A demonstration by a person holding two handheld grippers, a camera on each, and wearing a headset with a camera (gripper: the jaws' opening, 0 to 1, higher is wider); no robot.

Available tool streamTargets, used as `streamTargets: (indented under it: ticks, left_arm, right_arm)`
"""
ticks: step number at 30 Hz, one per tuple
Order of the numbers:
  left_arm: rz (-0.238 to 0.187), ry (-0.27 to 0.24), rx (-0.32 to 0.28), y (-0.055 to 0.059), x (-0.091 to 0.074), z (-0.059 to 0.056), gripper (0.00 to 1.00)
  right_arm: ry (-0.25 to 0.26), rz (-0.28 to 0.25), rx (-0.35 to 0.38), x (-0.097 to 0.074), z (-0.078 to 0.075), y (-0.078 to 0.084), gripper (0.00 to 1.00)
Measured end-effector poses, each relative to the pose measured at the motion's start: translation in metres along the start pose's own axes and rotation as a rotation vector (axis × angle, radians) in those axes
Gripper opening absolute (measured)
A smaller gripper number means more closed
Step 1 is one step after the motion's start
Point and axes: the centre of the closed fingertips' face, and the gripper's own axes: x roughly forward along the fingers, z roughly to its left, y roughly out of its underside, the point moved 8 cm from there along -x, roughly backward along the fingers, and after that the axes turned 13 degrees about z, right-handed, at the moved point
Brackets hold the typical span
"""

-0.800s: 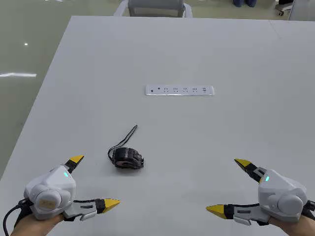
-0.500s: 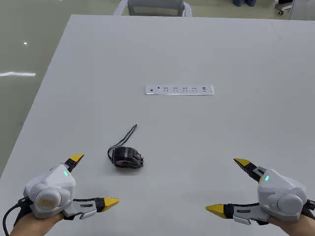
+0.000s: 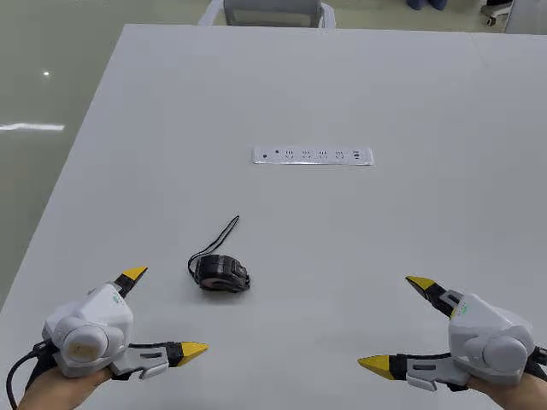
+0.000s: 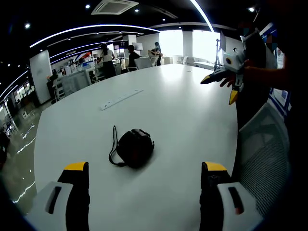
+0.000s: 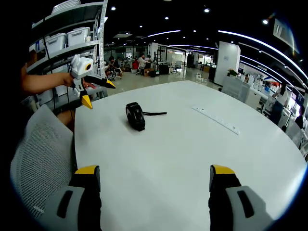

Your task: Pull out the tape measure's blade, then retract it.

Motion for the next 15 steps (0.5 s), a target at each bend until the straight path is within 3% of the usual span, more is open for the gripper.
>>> streamTargets:
  ticks: [15]
  left_arm:
    - [0.007,0.02,0.07,-0.01,0.003,0.006,0.85]
  right_arm:
    - [-0.03,-0.028,-0.031,0.005,-0.002,-0.013,0.91]
